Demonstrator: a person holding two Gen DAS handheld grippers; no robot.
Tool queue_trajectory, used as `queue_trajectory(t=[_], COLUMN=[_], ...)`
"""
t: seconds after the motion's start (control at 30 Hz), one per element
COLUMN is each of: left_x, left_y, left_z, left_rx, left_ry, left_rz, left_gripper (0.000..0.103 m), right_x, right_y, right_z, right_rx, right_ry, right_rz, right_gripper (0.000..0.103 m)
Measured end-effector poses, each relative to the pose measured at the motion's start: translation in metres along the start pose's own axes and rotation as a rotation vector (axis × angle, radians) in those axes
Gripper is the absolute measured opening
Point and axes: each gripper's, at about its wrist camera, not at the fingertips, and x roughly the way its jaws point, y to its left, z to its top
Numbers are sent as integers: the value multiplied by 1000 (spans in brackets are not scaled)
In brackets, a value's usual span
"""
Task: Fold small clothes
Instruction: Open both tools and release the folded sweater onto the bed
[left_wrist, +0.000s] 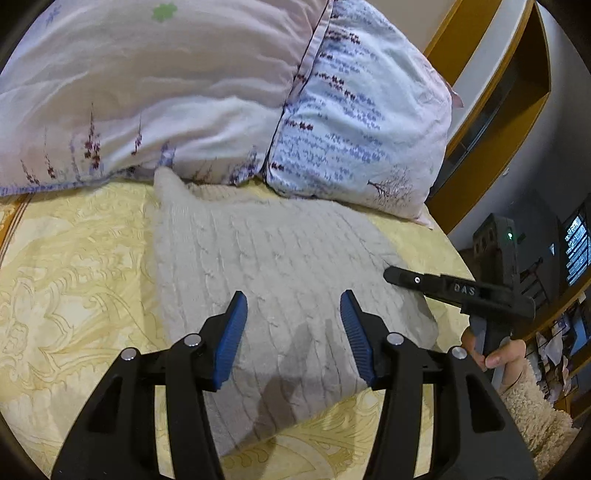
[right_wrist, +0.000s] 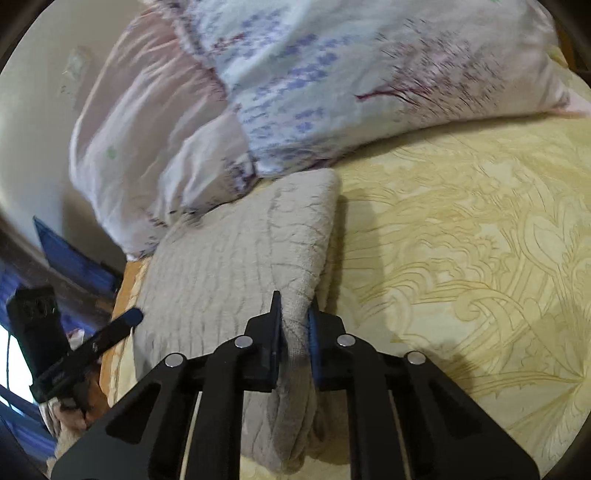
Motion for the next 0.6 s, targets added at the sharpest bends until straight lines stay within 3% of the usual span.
queue_trajectory(t=[0.2, 0.33, 0.47, 0.6], left_x=[8, -9, -21, -16], left_y=[-6, -13, -17, -19], left_z=[-5, -12, -22, -31], left_rx=[20, 35, 63, 96], left_ry=[4, -28, -57, -35], left_rz=[38, 35, 122, 203], left_gripper=[56, 57, 59, 60], right_x=[6, -22, -44, -35], right_y=[5, 25, 43, 55], right_z=[1, -15, -34, -47], right_rx=[-17, -136, -222, -276], right_ry=[13, -71, -140, -90], right_rz=[-46, -105, -78, -53], right_gripper=[16, 23, 23, 23])
